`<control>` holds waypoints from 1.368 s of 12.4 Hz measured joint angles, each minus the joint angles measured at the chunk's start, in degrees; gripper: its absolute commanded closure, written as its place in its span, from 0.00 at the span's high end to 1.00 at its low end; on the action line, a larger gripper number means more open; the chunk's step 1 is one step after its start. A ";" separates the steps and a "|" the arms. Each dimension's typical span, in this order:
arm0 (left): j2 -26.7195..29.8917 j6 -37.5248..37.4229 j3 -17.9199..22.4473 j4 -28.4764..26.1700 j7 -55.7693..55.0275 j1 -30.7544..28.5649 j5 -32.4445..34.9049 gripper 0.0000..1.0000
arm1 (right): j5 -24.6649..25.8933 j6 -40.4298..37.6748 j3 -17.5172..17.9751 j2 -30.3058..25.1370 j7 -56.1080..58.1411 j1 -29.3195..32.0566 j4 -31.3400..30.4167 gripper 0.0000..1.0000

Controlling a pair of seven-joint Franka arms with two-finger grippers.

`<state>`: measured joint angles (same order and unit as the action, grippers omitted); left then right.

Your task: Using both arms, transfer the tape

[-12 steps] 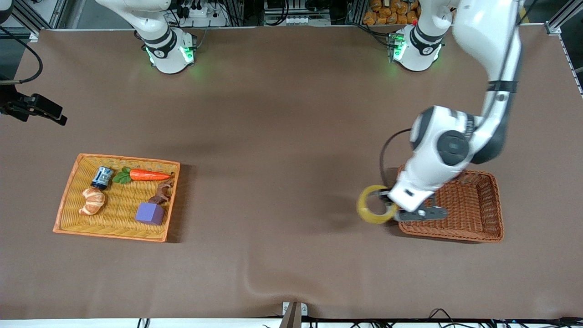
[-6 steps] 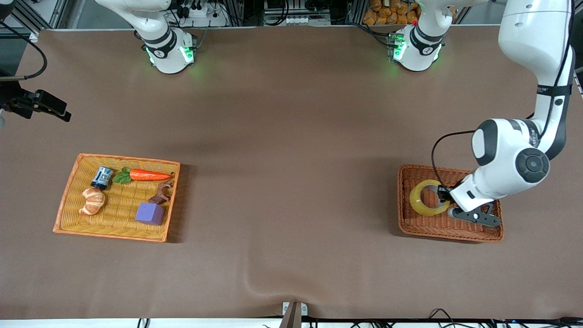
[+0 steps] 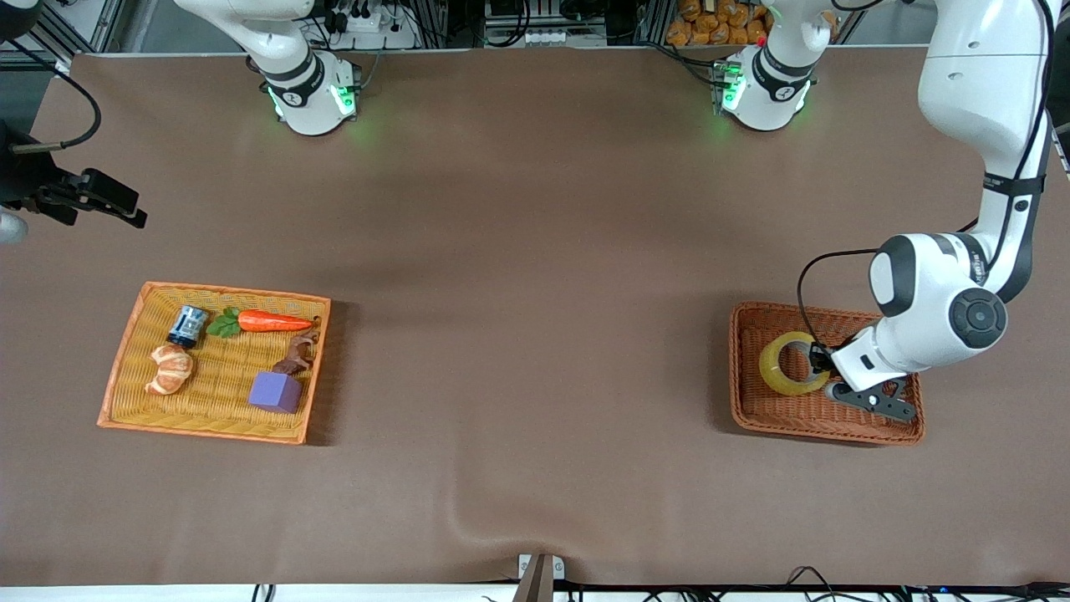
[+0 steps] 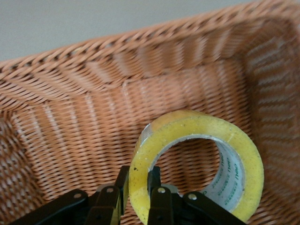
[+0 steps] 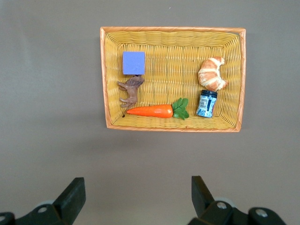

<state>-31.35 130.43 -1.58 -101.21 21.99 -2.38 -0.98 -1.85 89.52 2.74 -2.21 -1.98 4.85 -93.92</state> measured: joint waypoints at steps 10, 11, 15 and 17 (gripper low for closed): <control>10.88 -13.68 -5.29 8.47 -7.75 -1.55 -2.86 1.00 | 0.00 -0.01 -0.99 0.14 0.07 0.99 0.22 1.00; 13.24 -19.74 -5.61 11.22 -10.71 -1.43 -2.86 1.00 | 0.00 -0.01 -1.01 0.14 0.07 1.03 0.23 1.00; 17.34 -35.66 -5.64 20.36 -16.48 -1.42 -2.19 1.00 | 0.00 -0.01 -0.97 0.14 0.07 1.04 0.23 1.00; 18.75 -37.84 -6.00 21.09 -19.86 -1.24 -0.67 1.00 | 0.00 -0.01 -0.95 0.15 0.07 1.04 0.23 1.00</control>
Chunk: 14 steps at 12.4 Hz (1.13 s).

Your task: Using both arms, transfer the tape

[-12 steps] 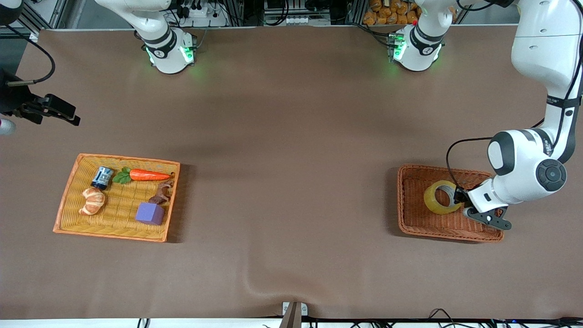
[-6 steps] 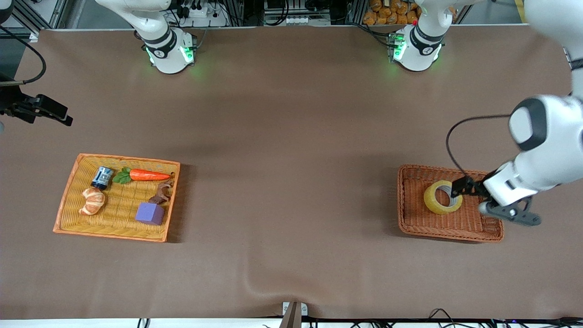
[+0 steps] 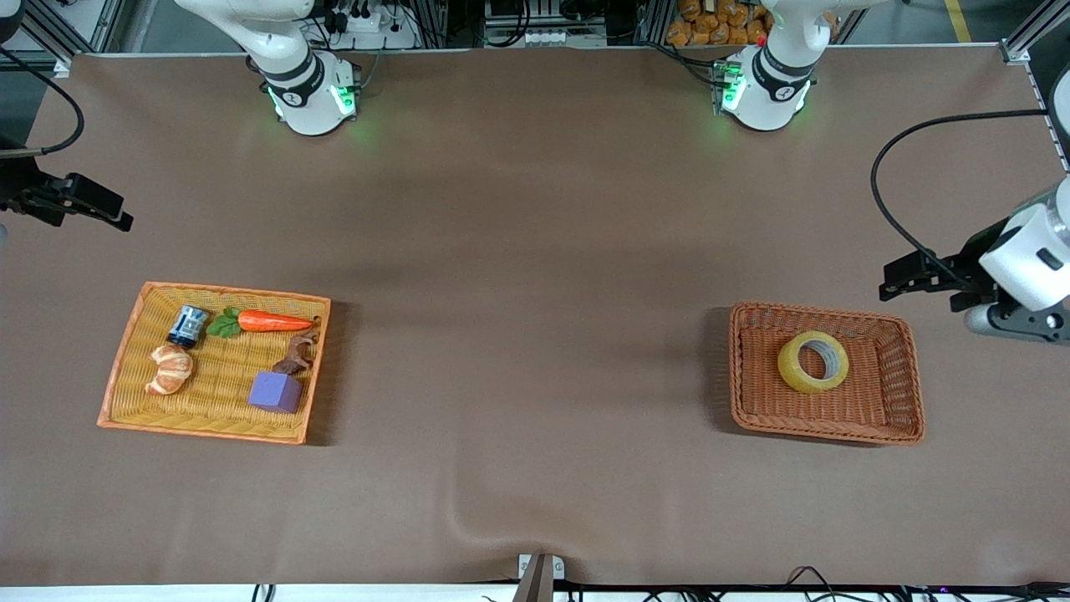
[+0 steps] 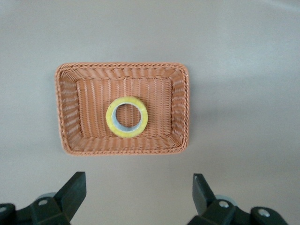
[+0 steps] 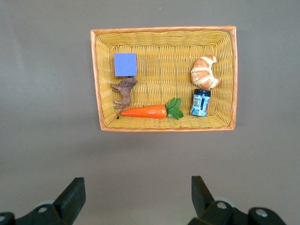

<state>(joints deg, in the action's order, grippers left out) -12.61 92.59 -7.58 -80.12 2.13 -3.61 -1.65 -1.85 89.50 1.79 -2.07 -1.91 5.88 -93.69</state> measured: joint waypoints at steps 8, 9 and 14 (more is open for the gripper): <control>8.67 -3.96 0.61 -5.65 -5.89 2.23 0.58 1.00 | 0.00 0.00 0.07 0.06 0.00 0.00 0.00 1.00; 10.13 -3.97 1.17 -7.21 -6.57 2.25 0.60 1.00 | 0.00 0.00 0.07 0.07 0.00 0.00 0.00 1.00; 13.96 -3.97 1.84 -11.14 -9.50 2.61 1.29 1.00 | 0.00 0.00 0.09 0.08 0.00 0.00 0.00 1.00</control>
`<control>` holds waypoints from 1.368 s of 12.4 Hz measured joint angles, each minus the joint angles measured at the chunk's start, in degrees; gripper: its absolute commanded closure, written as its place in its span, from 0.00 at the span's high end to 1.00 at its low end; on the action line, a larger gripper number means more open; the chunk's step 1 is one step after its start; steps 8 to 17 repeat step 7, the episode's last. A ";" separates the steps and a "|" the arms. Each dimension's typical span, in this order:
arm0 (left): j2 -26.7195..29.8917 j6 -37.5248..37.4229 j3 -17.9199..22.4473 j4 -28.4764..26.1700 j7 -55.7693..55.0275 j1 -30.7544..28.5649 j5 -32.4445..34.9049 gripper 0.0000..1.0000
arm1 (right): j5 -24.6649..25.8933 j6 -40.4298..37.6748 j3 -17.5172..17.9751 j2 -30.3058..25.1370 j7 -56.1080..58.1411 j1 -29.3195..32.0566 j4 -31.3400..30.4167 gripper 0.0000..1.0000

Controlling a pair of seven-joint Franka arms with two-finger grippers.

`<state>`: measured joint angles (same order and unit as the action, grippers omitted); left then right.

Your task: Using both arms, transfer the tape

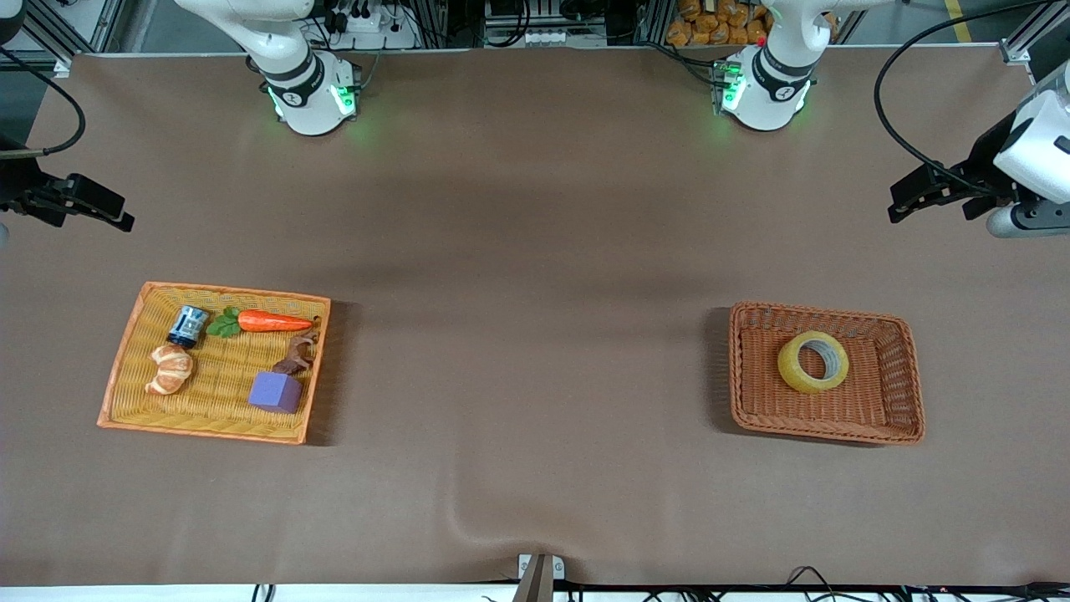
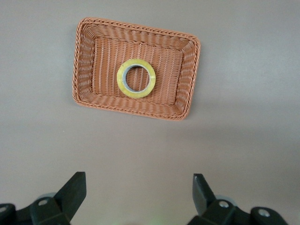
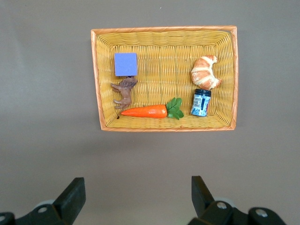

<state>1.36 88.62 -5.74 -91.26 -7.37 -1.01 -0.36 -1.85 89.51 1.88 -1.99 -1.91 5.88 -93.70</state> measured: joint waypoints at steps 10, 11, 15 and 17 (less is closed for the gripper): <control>0.07 0.01 0.03 -0.07 0.95 0.77 3.65 1.00 | 0.00 0.00 0.00 0.00 0.00 0.00 0.00 1.00; 0.07 0.01 0.03 -0.07 0.95 0.77 3.65 1.00 | 0.00 0.00 0.00 0.00 0.00 0.00 0.00 1.00; 0.07 0.01 0.03 -0.07 0.95 0.77 3.65 1.00 | 0.00 0.00 0.00 0.00 0.00 0.00 0.00 1.00; 0.07 0.01 0.03 -0.07 0.95 0.77 3.65 1.00 | 0.00 0.00 0.00 0.00 0.00 0.00 0.00 1.00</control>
